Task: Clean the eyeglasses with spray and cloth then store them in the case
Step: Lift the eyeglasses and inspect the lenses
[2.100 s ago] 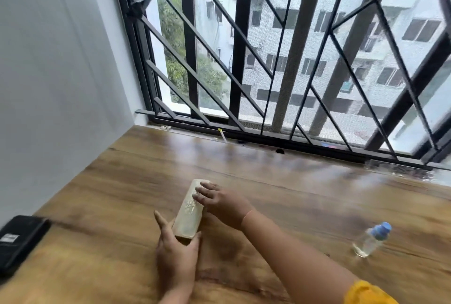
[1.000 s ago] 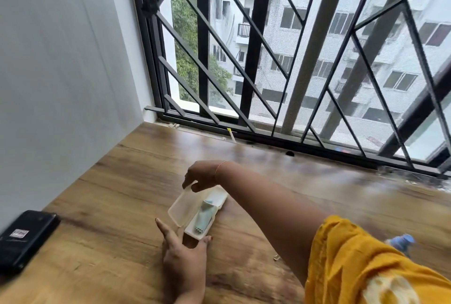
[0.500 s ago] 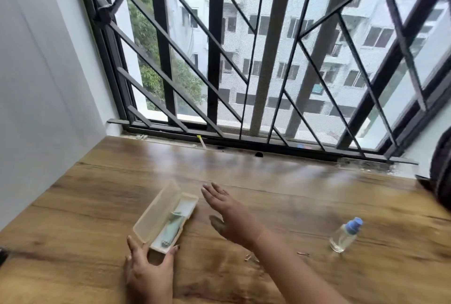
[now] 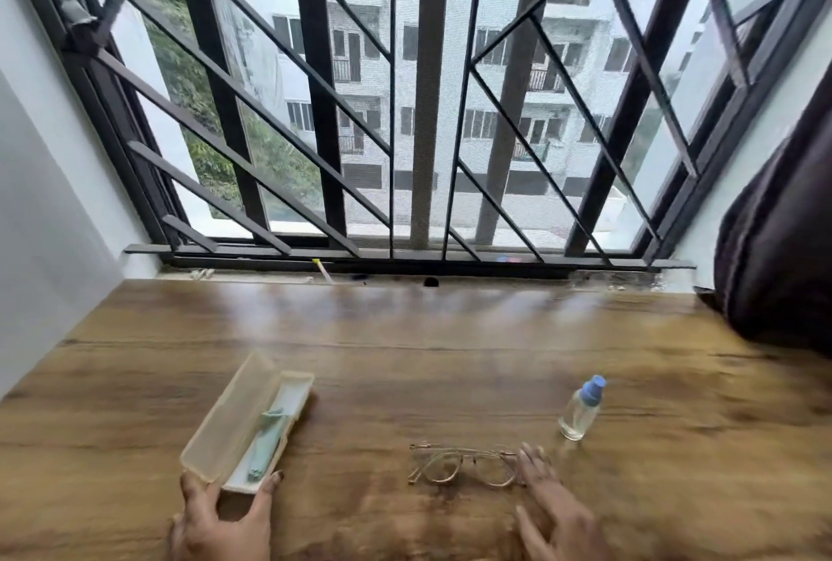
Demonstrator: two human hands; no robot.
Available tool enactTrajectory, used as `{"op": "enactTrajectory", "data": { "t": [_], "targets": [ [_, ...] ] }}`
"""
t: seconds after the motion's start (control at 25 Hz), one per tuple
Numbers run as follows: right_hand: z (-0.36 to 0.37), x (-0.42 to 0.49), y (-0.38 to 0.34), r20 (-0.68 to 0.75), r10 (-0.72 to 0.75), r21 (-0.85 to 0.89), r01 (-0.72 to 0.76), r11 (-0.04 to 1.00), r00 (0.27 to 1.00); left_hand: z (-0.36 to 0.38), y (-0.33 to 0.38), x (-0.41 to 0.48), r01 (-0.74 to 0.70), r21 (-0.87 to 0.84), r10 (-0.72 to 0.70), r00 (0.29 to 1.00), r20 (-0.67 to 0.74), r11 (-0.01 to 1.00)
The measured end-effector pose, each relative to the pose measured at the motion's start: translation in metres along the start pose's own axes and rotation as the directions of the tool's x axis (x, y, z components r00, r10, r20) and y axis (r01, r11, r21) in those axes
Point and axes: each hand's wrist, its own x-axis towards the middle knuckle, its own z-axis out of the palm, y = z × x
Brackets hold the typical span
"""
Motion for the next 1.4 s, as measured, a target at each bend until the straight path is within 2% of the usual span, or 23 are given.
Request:
{"op": "enactTrajectory", "data": {
  "t": [0.24, 0.32, 0.44, 0.56, 0.68, 0.84, 1.0, 1.04, 1.12, 1.16, 1.24, 1.32, 1.4],
  "targets": [
    [0.012, 0.0, 0.011, -0.056, 0.026, 0.009, -0.025, 1.0, 0.998, 0.001, 0.002, 0.001, 0.018, 0.017, -0.018, 1.0, 0.002, 1.0],
    [0.01, 0.008, 0.015, -0.022, 0.036, 0.074, -0.034, 0.997, 0.999, -0.003, 0.008, 0.0, 0.024, -0.023, -0.024, 1.0, -0.01, 0.999],
    [0.013, 0.02, 0.023, -0.015, -0.035, 0.073, 0.036, 0.997, 0.999, -0.007, 0.011, -0.004, 0.014, -0.128, -0.018, 0.999, -0.032, 0.992],
    [0.015, 0.028, 0.024, 0.035, -0.015, 0.07, 0.013, 0.997, 0.999, -0.003, 0.005, -0.004, 0.12, -0.185, -0.127, 0.992, -0.028, 0.975],
    [0.018, 0.024, 0.028, 0.062, 0.001, 0.075, -0.006, 0.997, 0.998, 0.002, -0.002, -0.004, 0.17, -0.19, -0.177, 0.984, -0.022, 0.967],
    [0.017, 0.02, 0.031, 0.043, -0.023, 0.086, 0.019, 0.996, 0.999, 0.002, -0.004, -0.002, 0.158, -0.183, -0.16, 0.987, 0.0, 0.97],
    [0.016, 0.019, 0.03, 0.007, 0.007, 0.156, -0.008, 0.988, 1.0, -0.006, 0.007, -0.007, 0.221, -0.146, -0.226, 0.974, -0.021, 0.964],
    [0.016, 0.019, 0.031, -0.002, 0.016, 0.161, -0.016, 0.987, 1.0, -0.008, 0.014, -0.014, 0.181, -0.174, -0.19, 0.981, -0.032, 0.968],
    [0.018, 0.019, 0.03, 0.001, 0.031, 0.151, -0.03, 0.988, 1.0, -0.008, 0.033, -0.037, -0.03, -0.237, 0.019, 0.999, -0.049, 0.971],
    [0.019, 0.019, 0.03, 0.01, 0.03, 0.135, -0.031, 0.99, 1.0, -0.005, 0.045, -0.05, -0.129, -0.262, 0.133, 0.991, 0.0, 0.956],
    [0.02, 0.018, 0.03, 0.027, 0.026, 0.091, -0.028, 0.995, 0.999, 0.01, 0.063, -0.068, -0.216, -0.288, 0.286, 0.931, 0.227, 0.933],
    [0.02, 0.017, 0.028, 0.04, 0.039, 0.078, -0.042, 0.996, 0.998, 0.031, 0.074, -0.075, -0.209, -0.305, 0.33, 0.84, 0.431, 0.929],
    [0.019, 0.016, 0.027, 0.05, 0.046, 0.079, -0.05, 0.996, 0.998, 0.045, 0.082, -0.075, -0.196, -0.265, 0.316, 0.769, 0.556, 0.944]
  ]
}}
